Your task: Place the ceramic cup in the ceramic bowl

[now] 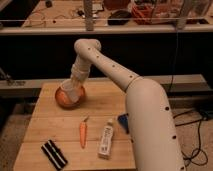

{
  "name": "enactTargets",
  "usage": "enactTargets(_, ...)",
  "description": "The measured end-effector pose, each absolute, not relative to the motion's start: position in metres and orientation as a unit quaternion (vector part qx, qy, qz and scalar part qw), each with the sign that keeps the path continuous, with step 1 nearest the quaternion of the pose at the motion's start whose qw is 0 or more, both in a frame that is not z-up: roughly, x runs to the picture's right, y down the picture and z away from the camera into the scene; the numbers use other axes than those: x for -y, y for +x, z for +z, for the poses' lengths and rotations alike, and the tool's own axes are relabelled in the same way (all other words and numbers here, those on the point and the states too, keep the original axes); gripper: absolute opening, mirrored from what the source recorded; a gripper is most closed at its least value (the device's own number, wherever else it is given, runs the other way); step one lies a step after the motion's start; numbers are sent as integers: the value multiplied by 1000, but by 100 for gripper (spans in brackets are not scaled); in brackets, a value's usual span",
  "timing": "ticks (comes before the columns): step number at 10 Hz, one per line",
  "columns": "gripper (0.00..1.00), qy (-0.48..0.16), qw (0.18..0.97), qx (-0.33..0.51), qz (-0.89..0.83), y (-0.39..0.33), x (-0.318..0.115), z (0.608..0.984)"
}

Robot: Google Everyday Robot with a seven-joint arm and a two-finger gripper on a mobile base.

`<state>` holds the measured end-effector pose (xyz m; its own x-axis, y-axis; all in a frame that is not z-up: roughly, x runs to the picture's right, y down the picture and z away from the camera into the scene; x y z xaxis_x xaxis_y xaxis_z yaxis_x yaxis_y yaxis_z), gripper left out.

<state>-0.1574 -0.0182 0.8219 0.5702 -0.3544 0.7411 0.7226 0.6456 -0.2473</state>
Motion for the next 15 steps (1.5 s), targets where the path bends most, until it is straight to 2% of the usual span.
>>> enactTargets(3, 0, -275, 841, 337, -321, -156, 16, 825)
enactTargets(4, 4, -276, 841, 336, -322, -156, 16, 826)
enactTargets(6, 17, -277, 840, 336, -323, -155, 15, 827)
enactTargets(8, 23, -277, 840, 336, -324, -155, 14, 828)
enactTargets(9, 31, -277, 840, 336, -324, -155, 14, 828)
enactTargets(12, 34, -277, 839, 336, -327, -153, 13, 830)
enactTargets(15, 59, -277, 839, 336, -327, -152, 13, 831)
